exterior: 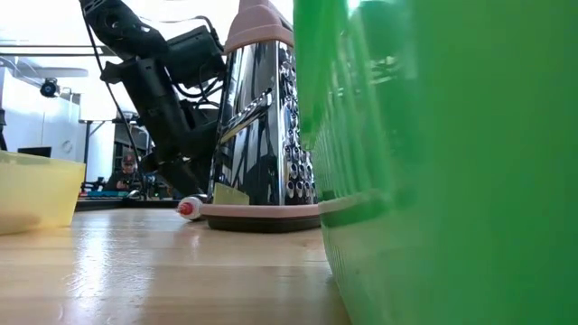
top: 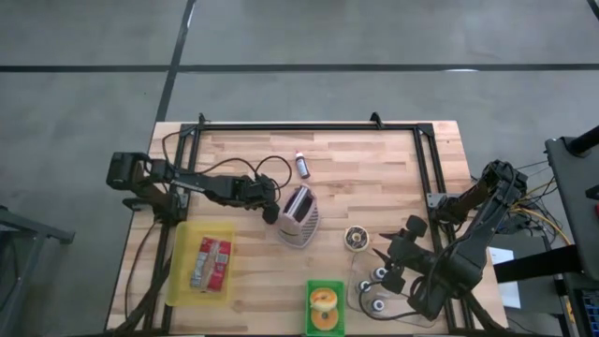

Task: Pick & Place Food Item
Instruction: Put the red food coloring bottle into the transparent bin

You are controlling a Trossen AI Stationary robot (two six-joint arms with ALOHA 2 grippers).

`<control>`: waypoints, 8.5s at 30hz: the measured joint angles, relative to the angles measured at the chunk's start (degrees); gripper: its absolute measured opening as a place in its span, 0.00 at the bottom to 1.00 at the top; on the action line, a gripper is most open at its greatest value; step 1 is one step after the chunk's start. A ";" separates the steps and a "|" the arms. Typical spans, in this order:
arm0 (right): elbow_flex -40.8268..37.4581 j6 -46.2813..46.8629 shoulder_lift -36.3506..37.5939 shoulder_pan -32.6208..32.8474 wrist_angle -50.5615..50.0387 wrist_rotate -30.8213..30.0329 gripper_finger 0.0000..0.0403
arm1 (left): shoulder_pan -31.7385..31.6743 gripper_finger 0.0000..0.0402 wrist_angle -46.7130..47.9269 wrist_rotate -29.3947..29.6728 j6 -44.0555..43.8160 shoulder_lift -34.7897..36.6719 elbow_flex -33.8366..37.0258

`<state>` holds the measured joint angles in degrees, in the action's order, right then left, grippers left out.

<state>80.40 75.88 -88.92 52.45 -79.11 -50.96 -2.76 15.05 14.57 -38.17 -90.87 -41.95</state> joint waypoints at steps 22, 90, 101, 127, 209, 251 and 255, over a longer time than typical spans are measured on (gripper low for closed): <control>-0.02 -0.02 0.04 0.02 0.11 -0.02 0.48 | 0.15 0.12 -0.41 1.17 5.34 0.14 -0.01; -7.14 -80.50 0.70 -20.18 70.04 7.28 0.48 | 30.05 0.11 5.24 24.44 53.00 15.57 -22.95; -10.73 -85.22 0.70 -26.04 82.85 17.43 0.48 | 33.92 0.11 5.54 25.38 52.09 14.57 -22.84; -10.40 -80.54 -0.87 -29.98 80.01 22.32 0.67 | 33.99 0.11 5.55 26.82 51.89 13.03 -23.37; -1.31 -82.29 -9.42 -32.57 76.72 28.25 0.33 | 33.90 0.08 5.60 25.53 51.31 13.03 -23.41; -7.08 -99.65 -9.51 -29.12 107.18 19.45 0.32 | 39.36 0.94 -8.69 25.31 55.10 33.65 -13.39; -12.86 -105.85 -9.49 -29.11 126.86 19.43 0.32 | 39.39 0.94 -12.73 25.22 56.46 36.10 -9.65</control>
<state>67.54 -29.97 -98.41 23.33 47.75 -31.53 36.62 2.31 39.78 18.29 -54.77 -51.60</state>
